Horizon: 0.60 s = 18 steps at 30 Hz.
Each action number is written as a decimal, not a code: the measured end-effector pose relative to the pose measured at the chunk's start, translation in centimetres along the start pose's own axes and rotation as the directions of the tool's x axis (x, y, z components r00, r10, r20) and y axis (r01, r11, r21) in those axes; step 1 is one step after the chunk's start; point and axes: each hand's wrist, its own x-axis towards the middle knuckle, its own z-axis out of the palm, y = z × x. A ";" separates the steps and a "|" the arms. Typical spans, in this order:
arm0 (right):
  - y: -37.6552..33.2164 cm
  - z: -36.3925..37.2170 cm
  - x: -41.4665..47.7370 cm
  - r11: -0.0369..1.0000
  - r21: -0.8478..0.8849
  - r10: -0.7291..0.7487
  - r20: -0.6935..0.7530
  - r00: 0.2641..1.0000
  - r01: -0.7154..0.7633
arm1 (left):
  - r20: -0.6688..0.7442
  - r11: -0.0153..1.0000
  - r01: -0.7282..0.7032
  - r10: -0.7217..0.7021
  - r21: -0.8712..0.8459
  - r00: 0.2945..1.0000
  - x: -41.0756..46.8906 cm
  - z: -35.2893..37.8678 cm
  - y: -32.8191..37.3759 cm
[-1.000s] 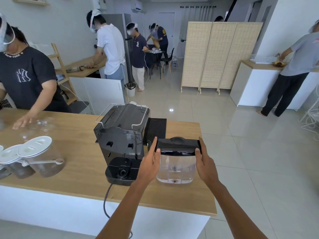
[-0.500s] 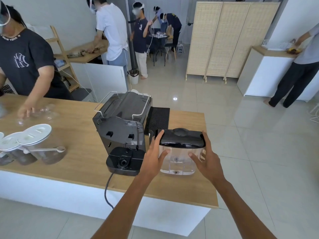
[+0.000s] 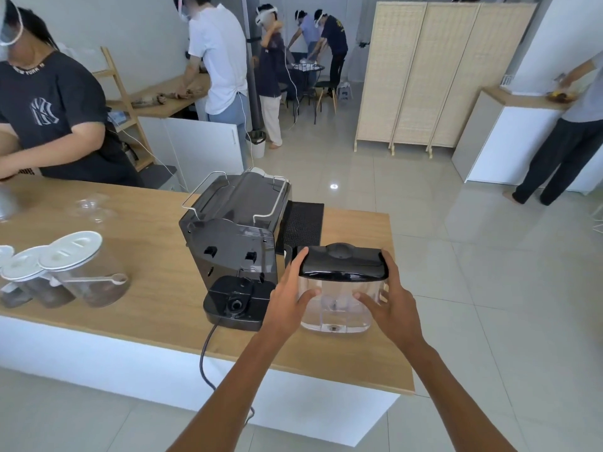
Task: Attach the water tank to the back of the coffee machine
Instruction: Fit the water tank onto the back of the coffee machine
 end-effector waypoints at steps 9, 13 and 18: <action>-5.4 -0.1 -3.4 0.998 0.052 -0.024 -0.023 0.999 0.025 | -0.137 0.999 -0.045 0.041 -0.025 0.990 -3.5 -3.4 0.1; -8.7 1.4 -3.8 0.996 0.083 -0.024 -0.010 1.000 0.024 | -0.196 1.000 -0.030 0.029 -0.001 0.980 -4.2 -6.5 -1.3; -12.9 4.2 -3.3 0.989 0.132 -0.059 -0.027 0.998 0.062 | -0.260 0.997 -0.063 0.048 -0.049 0.964 -4.2 -11.6 -2.2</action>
